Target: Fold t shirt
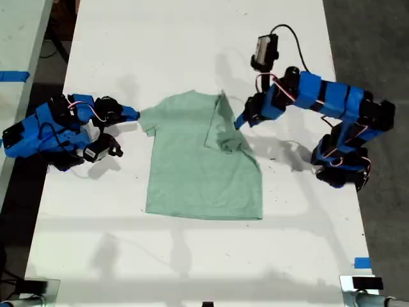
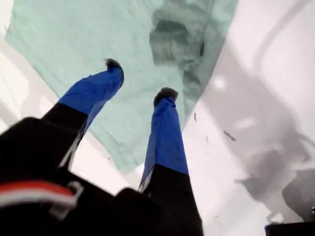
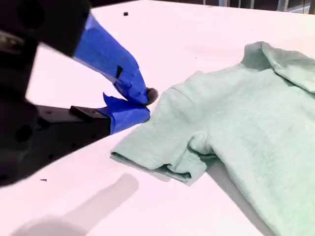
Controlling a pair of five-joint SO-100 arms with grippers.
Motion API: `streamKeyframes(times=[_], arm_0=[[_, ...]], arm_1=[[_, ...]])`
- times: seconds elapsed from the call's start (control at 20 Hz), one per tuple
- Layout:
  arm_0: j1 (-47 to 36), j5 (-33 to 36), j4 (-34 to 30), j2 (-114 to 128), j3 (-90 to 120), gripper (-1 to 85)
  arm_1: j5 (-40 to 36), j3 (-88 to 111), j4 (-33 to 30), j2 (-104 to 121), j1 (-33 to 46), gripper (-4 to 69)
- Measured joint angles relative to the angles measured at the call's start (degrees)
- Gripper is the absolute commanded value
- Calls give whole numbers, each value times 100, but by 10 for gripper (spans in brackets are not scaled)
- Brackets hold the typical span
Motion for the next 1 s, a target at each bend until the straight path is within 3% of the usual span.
streamKeyframes(times=[0.15, 0.25, 0.45, 0.6, 1.0], arm_0=[[0, 0, 0, 0, 0, -2], [0, 0, 0, 0, 0, -2], [0, 0, 0, 0, 0, -2], [0, -35, 0, 0, 0, -2], [0, -70, 0, 0, 0, -2]], arm_1=[[756, 2566, -404, 2276, -519, 129], [1081, 4192, -686, 3762, -870, 57], [1644, 7163, -765, 7330, -1213, 19], [1187, 8042, -729, 8481, -1037, 16], [492, 8253, -1020, 8578, -422, -4]])
